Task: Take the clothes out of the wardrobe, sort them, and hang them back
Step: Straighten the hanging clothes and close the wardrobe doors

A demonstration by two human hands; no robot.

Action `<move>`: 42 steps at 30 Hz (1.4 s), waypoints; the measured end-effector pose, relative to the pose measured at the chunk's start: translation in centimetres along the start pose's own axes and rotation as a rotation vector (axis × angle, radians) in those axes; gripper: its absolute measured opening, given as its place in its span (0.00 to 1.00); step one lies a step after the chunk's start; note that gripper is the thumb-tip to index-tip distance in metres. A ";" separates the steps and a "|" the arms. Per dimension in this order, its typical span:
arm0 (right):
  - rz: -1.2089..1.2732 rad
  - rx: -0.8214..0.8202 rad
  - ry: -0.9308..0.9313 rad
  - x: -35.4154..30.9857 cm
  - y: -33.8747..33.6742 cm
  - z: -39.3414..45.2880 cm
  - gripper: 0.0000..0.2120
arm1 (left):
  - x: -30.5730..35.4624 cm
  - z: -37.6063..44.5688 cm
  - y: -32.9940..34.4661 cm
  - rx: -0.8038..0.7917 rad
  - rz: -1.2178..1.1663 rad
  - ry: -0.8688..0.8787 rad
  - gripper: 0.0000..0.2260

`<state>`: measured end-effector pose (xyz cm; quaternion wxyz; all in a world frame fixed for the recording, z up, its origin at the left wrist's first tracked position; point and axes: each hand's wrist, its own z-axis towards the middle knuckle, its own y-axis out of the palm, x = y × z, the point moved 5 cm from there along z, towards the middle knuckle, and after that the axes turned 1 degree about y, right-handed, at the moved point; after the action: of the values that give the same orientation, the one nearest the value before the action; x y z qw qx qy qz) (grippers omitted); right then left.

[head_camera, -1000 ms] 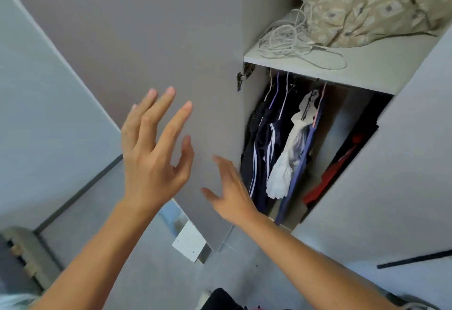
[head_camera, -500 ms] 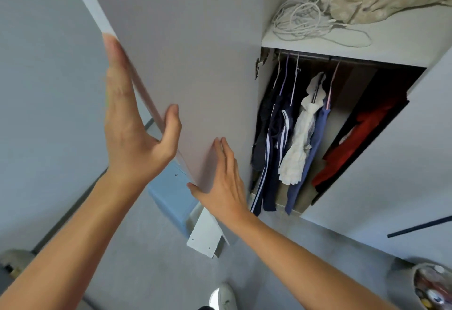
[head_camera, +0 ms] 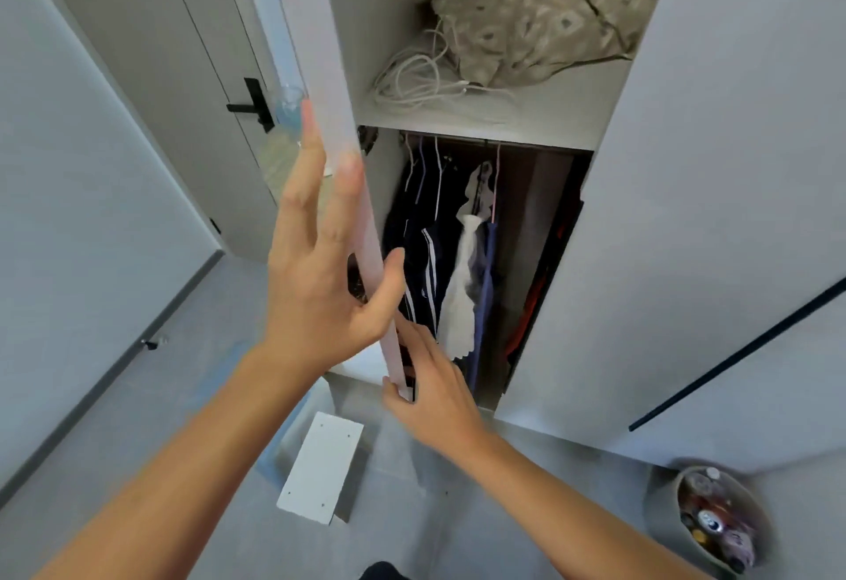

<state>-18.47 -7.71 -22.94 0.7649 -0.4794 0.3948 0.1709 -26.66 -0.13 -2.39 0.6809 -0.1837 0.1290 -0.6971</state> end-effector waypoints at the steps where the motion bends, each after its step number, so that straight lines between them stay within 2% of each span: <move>1: 0.010 0.023 0.009 1.0 -1.5 -0.4 0.32 | 0.9 0.9 1.4 -0.023 -0.005 0.026 0.46; 5: 0.003 0.171 0.066 6.0 -6.8 -0.8 0.15 | 3.7 4.5 6.9 -0.089 0.086 0.086 0.34; 9: -0.061 0.322 0.166 10.4 -11.4 0.8 0.06 | 4.9 8.5 12.1 -0.175 0.168 0.080 0.36; 12: -0.192 0.402 0.211 11.6 -14.0 2.1 0.08 | 4.7 10.3 15.2 -0.201 0.234 0.065 0.37; 16: -0.277 0.425 0.282 12.2 -15.9 3.8 0.14 | 3.9 11.1 18.3 -0.168 0.286 0.043 0.37; 22: -0.361 0.398 0.376 13.6 -18.3 6.4 0.07 | 3.0 12.4 21.6 -0.168 0.385 -0.011 0.39; 31: -0.438 0.358 0.474 15.9 -20.0 8.2 0.12 | 2.3 14.3 24.4 -0.233 0.495 -0.034 0.41; 36: -0.372 0.337 0.462 16.8 -20.1 8.9 0.12 | 1.7 14.9 25.4 -0.250 0.518 -0.027 0.43; 39: -0.312 0.387 0.440 17.0 -19.8 9.0 0.11 | 1.8 14.9 25.6 -0.239 0.506 -0.012 0.44; 42: -0.139 0.465 0.475 17.3 -19.1 8.8 0.13 | 1.9 14.7 25.4 -0.230 0.495 0.028 0.46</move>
<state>8.48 -11.28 -22.81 0.7504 -0.3443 0.5566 -0.0928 2.53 -2.02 0.04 0.8033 -0.2133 0.2577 -0.4927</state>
